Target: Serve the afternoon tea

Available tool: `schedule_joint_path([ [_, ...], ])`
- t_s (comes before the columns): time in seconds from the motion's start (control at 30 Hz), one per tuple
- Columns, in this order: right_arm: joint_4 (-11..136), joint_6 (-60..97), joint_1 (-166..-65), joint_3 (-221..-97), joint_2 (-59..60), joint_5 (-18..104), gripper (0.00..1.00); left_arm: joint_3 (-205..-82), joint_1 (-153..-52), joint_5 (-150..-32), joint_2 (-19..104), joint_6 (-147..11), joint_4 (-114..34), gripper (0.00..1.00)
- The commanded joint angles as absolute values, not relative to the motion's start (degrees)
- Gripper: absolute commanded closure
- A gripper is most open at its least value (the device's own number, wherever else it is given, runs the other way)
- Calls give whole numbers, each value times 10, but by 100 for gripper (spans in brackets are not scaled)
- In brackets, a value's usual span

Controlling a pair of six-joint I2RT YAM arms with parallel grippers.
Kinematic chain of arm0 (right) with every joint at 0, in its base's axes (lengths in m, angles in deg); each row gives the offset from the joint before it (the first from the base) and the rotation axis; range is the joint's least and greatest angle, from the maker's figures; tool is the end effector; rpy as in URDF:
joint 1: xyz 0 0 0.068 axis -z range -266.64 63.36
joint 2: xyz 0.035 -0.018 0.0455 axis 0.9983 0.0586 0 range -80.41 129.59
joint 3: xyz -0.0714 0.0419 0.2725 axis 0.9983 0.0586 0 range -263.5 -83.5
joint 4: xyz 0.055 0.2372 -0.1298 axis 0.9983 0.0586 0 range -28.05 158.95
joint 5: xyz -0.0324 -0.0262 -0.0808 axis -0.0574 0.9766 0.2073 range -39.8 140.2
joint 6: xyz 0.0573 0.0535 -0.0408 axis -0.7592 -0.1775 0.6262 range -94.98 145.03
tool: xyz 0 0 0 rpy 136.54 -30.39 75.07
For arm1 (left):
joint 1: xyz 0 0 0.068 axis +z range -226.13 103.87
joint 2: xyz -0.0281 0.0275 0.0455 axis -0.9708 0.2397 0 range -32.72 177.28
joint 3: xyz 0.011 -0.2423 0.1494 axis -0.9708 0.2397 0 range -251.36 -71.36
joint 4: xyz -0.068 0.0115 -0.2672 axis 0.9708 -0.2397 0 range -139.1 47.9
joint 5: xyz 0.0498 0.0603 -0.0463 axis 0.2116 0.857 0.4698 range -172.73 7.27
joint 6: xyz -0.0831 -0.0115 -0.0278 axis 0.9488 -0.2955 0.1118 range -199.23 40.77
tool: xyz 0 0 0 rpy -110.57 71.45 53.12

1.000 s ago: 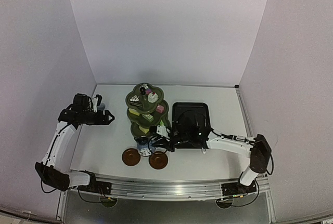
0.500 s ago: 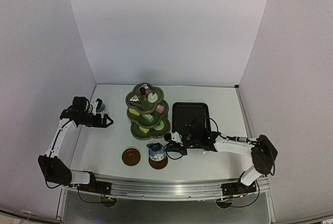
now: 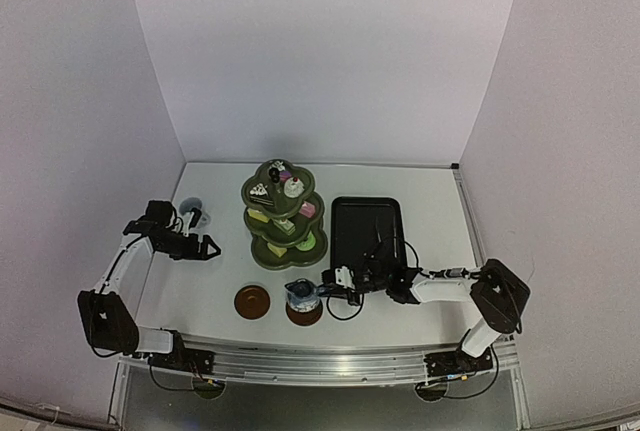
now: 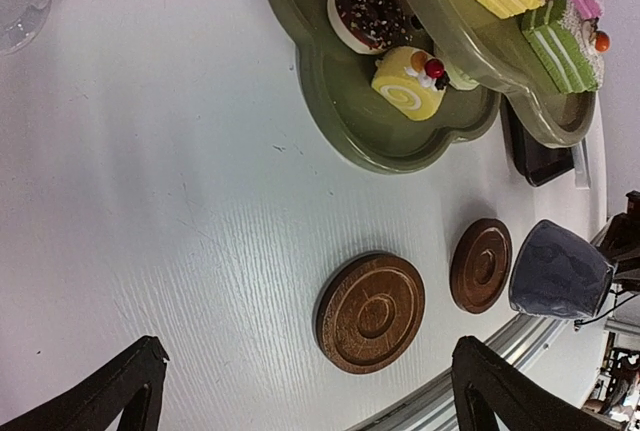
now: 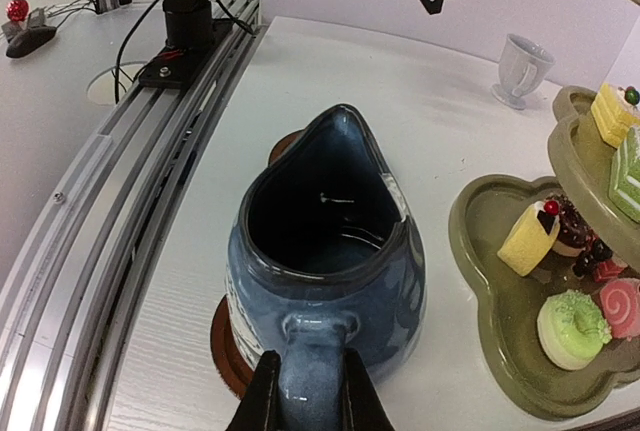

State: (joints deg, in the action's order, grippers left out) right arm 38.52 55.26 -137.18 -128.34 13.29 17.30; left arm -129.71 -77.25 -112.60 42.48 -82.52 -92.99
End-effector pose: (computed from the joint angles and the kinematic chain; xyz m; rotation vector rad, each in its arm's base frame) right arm 0.2091 0.3211 0.1725 -1.5754 1.2779 0.8016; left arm 0.2689 -0.0444 0.2312 0.2421 2.6552 -0.7002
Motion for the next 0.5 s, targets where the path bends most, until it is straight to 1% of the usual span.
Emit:
schedule_joint_path([
  [0.0,262,555,-1372,-1286,162,155,100,-1297,-758,-1142,416,-839,-911,0],
  [0.47,234,557,-1374,-1256,192,162,100,-1298,-748,-1146,424,-843,-909,0],
])
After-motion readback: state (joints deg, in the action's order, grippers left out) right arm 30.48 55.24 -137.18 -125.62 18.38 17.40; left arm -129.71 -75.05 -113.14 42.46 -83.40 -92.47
